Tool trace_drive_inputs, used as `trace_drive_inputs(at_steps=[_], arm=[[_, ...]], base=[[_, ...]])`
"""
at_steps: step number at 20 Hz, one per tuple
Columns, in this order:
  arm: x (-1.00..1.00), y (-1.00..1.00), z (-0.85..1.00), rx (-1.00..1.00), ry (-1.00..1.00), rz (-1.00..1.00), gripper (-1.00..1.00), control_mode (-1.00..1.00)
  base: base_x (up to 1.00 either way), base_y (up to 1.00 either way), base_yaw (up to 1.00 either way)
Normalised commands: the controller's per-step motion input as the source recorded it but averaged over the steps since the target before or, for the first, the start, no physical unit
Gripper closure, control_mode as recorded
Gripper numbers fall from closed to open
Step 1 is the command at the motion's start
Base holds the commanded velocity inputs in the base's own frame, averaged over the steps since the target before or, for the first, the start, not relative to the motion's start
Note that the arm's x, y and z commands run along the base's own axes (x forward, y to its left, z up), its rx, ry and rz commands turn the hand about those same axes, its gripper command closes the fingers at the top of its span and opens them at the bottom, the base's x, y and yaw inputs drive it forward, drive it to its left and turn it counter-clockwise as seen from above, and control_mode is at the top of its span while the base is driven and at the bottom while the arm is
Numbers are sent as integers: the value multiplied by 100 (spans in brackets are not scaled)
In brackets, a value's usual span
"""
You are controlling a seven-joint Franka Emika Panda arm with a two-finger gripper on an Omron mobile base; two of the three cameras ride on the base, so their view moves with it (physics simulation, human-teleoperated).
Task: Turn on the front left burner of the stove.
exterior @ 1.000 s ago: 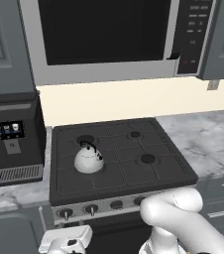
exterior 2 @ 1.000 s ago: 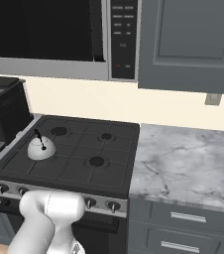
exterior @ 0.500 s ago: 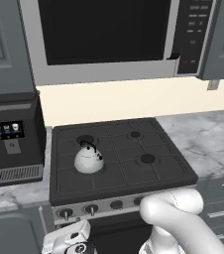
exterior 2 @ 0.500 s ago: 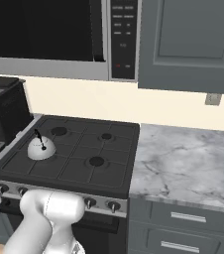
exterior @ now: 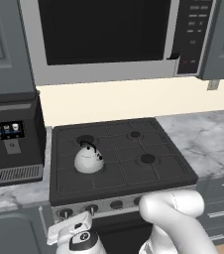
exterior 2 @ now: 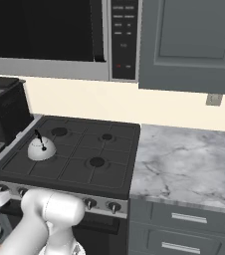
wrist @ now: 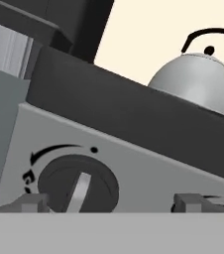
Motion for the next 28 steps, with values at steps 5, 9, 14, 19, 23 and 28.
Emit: trace_drive_inputs(at_steps=[5,9,14,19,23,28], arm=[[29,14,-25,0,-5,0,-100,-100],[21,26,-33,0,-7,0,-100,-100],[31,18,-29,0,-2,0,-100,-100],[24,8,-23,0,0,0,100,-100],[2,0,-3,-1,4,0,100,-100],[0,16,-4,-4,0,5,100,-100]], base=[[0,0,0],[0,0,0],[0,0,0],[0,0,0],[0,0,0],[0,0,0]])
